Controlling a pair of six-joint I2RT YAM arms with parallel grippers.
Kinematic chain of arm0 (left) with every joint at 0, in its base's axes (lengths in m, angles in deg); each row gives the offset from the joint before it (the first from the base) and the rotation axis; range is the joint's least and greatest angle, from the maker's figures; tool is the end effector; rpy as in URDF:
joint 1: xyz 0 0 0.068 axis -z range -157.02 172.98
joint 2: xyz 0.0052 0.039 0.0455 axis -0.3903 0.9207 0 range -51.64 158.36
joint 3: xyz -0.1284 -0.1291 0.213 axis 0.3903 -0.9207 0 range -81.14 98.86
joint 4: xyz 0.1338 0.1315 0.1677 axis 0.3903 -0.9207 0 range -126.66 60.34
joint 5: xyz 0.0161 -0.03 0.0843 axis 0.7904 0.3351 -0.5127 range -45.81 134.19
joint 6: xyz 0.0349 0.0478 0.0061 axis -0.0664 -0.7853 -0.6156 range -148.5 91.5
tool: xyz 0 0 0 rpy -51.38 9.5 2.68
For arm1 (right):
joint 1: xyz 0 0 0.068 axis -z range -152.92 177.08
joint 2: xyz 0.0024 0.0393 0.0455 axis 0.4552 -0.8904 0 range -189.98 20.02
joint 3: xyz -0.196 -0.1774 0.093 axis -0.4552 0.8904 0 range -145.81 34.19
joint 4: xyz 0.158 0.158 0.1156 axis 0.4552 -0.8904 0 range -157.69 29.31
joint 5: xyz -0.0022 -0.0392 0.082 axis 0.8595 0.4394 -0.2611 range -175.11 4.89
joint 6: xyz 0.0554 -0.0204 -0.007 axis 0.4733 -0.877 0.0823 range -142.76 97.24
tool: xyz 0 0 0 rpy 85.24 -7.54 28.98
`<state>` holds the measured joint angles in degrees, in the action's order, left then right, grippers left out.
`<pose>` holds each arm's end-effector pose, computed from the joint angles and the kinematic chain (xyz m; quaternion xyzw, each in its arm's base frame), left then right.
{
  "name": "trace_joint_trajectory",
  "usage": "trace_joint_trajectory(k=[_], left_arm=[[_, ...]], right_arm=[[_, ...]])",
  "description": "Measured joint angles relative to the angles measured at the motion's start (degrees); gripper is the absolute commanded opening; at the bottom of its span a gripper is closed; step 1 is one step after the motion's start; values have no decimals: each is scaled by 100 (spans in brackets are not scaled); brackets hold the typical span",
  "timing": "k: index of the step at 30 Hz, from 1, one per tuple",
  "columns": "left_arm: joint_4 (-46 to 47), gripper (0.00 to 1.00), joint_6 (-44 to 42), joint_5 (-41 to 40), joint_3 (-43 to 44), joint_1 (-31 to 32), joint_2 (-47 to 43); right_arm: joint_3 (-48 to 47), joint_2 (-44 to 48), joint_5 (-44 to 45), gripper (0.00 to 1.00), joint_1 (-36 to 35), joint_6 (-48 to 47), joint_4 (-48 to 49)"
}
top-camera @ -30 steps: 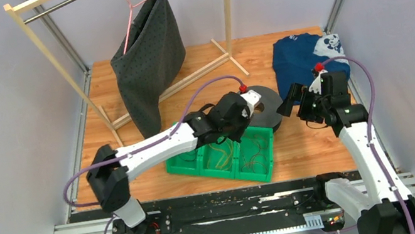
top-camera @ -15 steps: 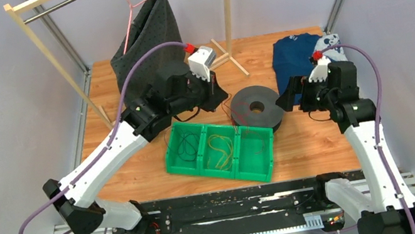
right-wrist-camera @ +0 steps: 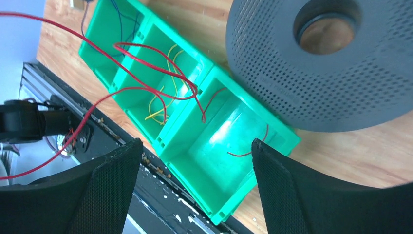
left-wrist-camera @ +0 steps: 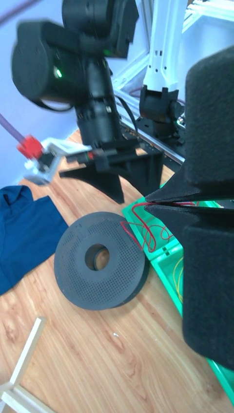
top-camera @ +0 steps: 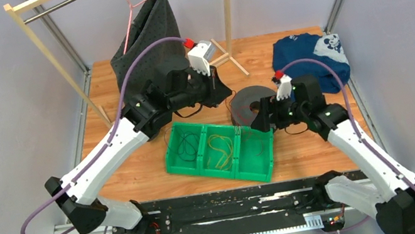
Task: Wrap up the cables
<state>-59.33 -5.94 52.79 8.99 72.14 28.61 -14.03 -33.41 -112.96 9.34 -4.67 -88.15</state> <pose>0.1945 -0.2349 0.4410 0.2297 0.7840 -0.3856 0.4288 0.1765 0.0778 0.3095 -0.1129 0.8520 0.3441 0.3781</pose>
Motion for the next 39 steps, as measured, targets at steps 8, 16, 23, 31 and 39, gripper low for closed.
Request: trace_joint_trajectory(k=[8, 16, 23, 31, 39], left_arm=[[44, 0, 302, 90, 87, -35, 70], [-31, 0, 1025, 302, 435, -369, 487], [-205, 0, 1388, 341, 407, -444, 643], [-343, 0, 1821, 503, 234, -636, 852], [-212, 0, 2035, 651, 140, -693, 850]], right_arm=[[398, -313, 107, 84, -629, 411, 645], [321, -39, -289, 84, -638, 289, 791], [98, 232, -542, 85, -638, 79, 483], [-20, 385, -898, 83, -835, 188, 800], [87, -129, -636, 2, -1515, 518, 1416]])
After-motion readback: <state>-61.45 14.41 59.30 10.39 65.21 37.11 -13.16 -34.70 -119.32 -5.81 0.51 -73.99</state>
